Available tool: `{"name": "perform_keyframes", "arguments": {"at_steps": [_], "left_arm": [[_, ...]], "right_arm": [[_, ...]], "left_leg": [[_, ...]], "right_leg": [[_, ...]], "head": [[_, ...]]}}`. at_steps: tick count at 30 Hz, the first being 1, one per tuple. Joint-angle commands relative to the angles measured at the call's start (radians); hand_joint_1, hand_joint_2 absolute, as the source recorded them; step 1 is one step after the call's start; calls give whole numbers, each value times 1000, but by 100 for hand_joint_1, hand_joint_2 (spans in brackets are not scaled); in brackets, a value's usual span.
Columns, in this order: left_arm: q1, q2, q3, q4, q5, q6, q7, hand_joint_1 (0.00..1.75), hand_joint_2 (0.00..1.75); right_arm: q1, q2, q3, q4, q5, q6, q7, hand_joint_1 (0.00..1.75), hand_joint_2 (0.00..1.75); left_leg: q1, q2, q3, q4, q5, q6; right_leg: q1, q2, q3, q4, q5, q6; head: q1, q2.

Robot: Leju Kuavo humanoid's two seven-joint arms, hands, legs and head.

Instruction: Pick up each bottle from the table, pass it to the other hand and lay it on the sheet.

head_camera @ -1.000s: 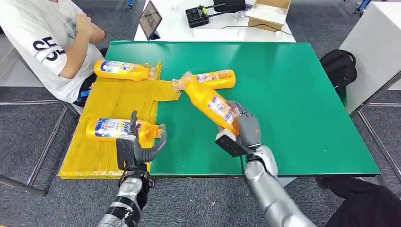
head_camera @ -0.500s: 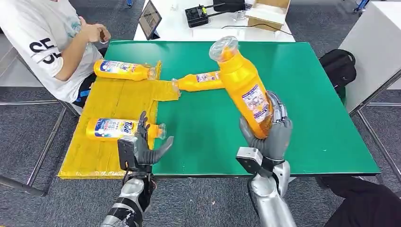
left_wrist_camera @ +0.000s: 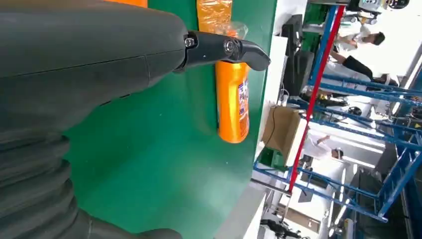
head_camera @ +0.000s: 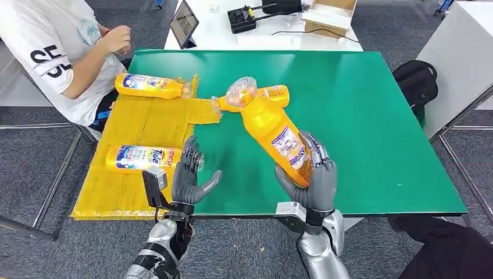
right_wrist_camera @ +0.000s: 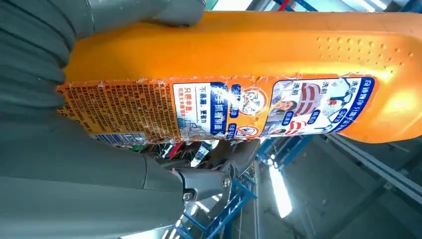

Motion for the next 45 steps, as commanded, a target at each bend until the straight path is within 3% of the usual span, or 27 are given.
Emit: {"name": "perform_keyframes", "arguments": {"at_steps": [1,7,8,15,24,31,34,40,45], "left_arm": [[-11,-10,-2,28,3,0,5,0,175],[-9,-9,-5,28,22,-103,5,0,175],[-2,-8,-19,18,20,-133,2,0,175],[15,-9,-49,-11,11,-182,3,0,175],[2,-10,-59,32,44,-263,5,0,175],[4,-10,-73,39,53,-298,4,0,175],[-3,-10,-84,53,67,-307,5,0,175],[-30,-10,-109,92,80,-288,5,0,175],[-46,-10,-110,113,92,-253,8,0,175]], "right_arm": [[-27,3,-1,78,-3,3,-17,175,175],[-7,29,22,137,6,42,-32,175,175],[-2,39,34,157,3,39,-39,175,175],[-19,6,111,221,-63,-35,-39,175,175],[-19,5,64,218,-77,-17,-39,175,175],[-39,30,69,321,-38,15,-39,175,175],[-72,65,133,459,6,15,-39,175,175],[-123,120,280,672,44,-31,-39,175,175],[-145,120,441,774,-31,-38,-39,175,175]], "left_leg": [[0,1,4,-1,-1,1],[0,2,10,-1,-4,1],[0,1,4,-1,-1,1],[0,3,6,-1,-2,1],[0,1,6,-1,-2,1],[0,2,4,-1,-1,1],[1,4,9,-2,-3,1],[1,4,5,-1,-2,0],[0,4,6,-1,-2,1]], "right_leg": [[1,0,3,-1,-1,-2],[1,1,9,-1,-3,-5],[1,0,4,-1,-1,-2],[1,2,5,-1,-1,-3],[1,0,6,-2,-1,-3],[1,1,4,-2,-1,-2],[2,3,8,-2,-2,-4],[2,2,4,-1,-1,-2],[2,2,4,-1,-1,-3]], "head": [[0,0],[0,0],[0,0],[0,0],[0,0],[0,0],[0,0],[0,0],[1,0]]}}
